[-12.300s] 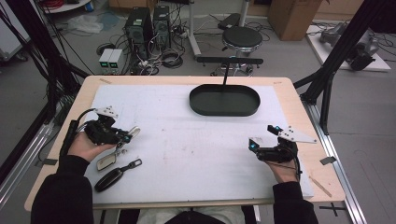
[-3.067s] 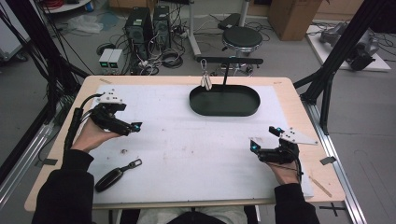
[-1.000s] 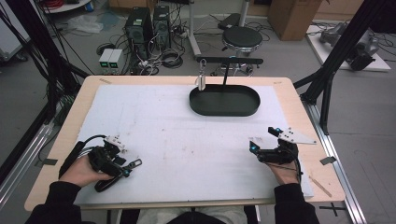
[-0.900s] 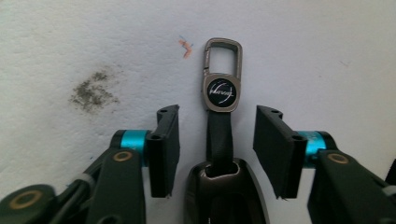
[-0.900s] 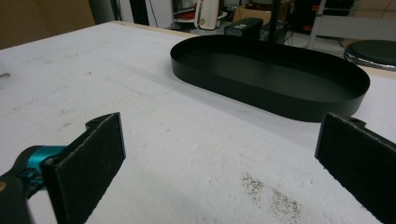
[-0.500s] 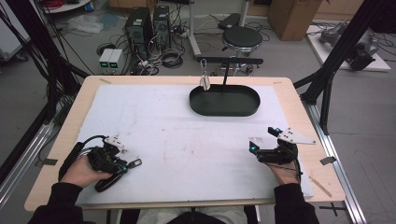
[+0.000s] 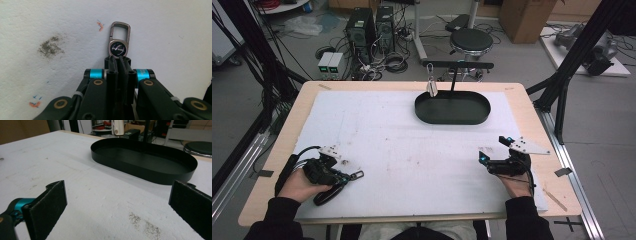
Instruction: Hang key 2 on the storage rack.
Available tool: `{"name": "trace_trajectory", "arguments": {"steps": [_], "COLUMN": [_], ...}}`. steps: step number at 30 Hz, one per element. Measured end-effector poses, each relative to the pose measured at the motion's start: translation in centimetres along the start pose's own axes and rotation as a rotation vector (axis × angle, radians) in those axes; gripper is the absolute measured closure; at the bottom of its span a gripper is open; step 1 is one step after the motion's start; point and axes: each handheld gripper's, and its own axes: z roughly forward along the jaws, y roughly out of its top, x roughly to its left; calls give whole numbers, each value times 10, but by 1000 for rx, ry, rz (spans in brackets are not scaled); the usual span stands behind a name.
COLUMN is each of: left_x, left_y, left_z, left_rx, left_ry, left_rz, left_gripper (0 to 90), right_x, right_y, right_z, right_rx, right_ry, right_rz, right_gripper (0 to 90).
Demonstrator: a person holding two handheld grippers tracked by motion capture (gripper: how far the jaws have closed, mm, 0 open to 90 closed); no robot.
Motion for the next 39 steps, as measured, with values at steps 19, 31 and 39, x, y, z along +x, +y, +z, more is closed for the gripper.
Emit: {"name": "trace_trajectory", "arguments": {"steps": [19,31,39], "left_x": [0,-1,1], "left_y": [9,35,57], "left_z": [-16,-41,-49], "left_rx": [-70,-184,-222], "left_ry": [-37,-44,-37], "left_rz": [-22,-10,-6], "left_gripper": [852,851,850], "right_x": [0,-1,-1], "right_y": [0,0,0], "right_z": [0,0,0], "right_rx": [-1,-6,-6], "right_ry": [-2,-3,-2], "right_rz": [2,0,-2], "right_gripper": [8,8,8]}}
